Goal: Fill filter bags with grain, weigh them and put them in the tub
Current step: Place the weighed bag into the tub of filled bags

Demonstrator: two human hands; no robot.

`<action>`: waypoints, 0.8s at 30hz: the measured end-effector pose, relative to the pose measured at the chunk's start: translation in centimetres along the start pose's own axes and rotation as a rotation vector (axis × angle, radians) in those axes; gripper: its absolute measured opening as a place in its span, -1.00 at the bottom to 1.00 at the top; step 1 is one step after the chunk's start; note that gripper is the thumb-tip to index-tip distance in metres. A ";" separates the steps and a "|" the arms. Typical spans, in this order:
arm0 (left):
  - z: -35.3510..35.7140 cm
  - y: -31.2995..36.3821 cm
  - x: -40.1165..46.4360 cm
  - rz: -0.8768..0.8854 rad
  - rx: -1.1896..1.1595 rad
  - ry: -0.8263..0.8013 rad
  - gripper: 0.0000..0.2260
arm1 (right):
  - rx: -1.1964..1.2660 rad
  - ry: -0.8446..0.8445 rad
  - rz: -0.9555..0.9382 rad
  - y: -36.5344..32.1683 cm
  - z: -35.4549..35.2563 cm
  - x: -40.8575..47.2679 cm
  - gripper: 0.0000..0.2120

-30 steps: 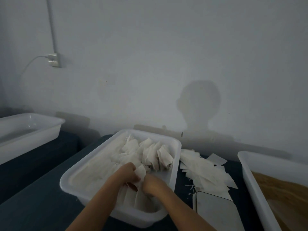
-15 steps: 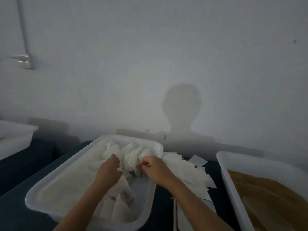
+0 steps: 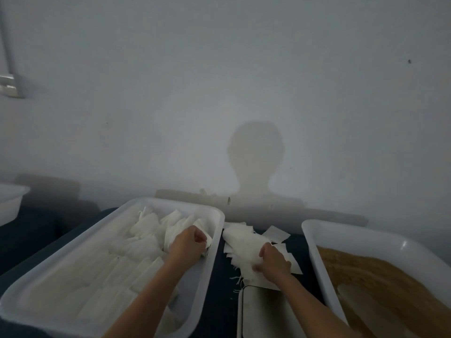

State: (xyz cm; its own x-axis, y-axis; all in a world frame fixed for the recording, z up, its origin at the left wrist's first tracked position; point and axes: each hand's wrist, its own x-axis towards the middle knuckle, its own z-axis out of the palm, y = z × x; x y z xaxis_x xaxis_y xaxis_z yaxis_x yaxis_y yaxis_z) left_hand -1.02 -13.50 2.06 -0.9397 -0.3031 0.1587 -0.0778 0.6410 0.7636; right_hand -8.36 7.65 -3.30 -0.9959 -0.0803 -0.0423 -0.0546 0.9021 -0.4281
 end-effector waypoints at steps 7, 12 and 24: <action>0.1 -1.3 -0.1 -0.051 -0.021 -0.003 -0.92 | -0.036 0.157 -0.010 -0.1 -0.5 0.0 -0.83; 0.3 -1.3 -0.2 -0.053 -0.020 -0.013 -0.93 | -0.101 0.146 -0.013 -0.2 -1.0 -0.2 -0.79; -0.2 1.2 -1.4 0.096 -0.128 0.157 -0.85 | 0.010 0.377 -0.138 -0.9 -3.9 -1.7 -0.77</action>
State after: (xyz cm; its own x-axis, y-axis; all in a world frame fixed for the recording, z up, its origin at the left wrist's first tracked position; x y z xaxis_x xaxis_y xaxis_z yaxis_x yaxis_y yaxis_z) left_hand 0.25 -12.45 2.91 -0.8766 -0.3574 0.3224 0.0619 0.5805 0.8119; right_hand -6.94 8.61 0.67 -0.9360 -0.0373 0.3499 -0.1908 0.8893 -0.4157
